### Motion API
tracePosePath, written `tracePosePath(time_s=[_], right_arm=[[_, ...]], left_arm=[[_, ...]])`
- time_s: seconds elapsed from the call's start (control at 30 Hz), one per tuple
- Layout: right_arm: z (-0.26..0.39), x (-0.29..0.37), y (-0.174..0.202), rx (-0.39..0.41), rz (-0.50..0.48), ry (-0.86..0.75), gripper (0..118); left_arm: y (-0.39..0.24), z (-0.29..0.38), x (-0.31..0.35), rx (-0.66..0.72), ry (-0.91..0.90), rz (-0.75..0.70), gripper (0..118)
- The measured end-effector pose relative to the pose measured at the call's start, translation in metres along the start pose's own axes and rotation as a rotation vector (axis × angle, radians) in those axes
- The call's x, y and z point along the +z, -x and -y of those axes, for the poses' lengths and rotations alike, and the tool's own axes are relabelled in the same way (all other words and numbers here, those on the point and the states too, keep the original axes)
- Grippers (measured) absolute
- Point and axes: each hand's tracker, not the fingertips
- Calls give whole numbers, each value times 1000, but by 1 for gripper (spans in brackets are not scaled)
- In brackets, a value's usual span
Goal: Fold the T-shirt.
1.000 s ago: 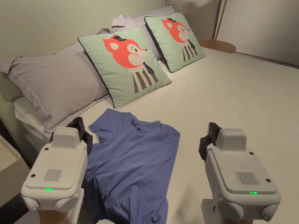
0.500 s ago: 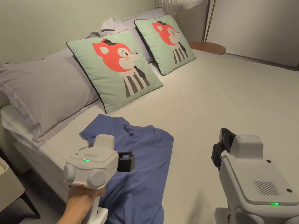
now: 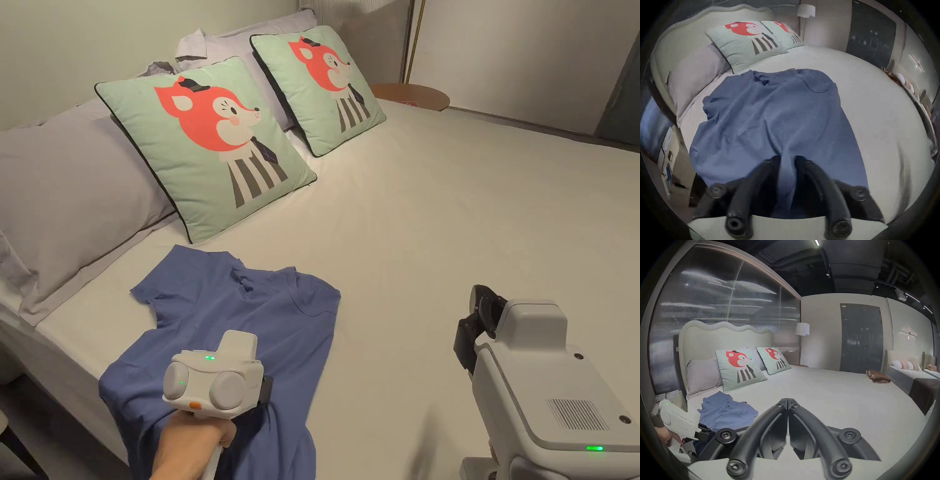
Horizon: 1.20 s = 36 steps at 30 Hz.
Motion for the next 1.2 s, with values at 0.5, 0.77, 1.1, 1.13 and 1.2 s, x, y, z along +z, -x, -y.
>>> tracePosePath(time_s=[0.5, 0.77, 1.1, 1.13, 1.2], right_arm=[[-19, 38, -34, -31, 48, -67, 0], [-26, 78, -81, -70, 163, -119, 0], [-22, 153, -169, -87, 410, -161, 0], [-21, 160, -177, -81, 435, -162, 0], [-18, 177, -192, -76, 481, -159, 0]], left_arm=[[-16, -74, 143, -37, -370, 78, 6], [-105, -137, 219, -180, -580, 301, 6], [-269, -149, 243, -406, -643, 564, 6], [-285, -144, 242, -413, -640, 593, 6], [-312, -134, 239, -440, -604, 672, 6]])
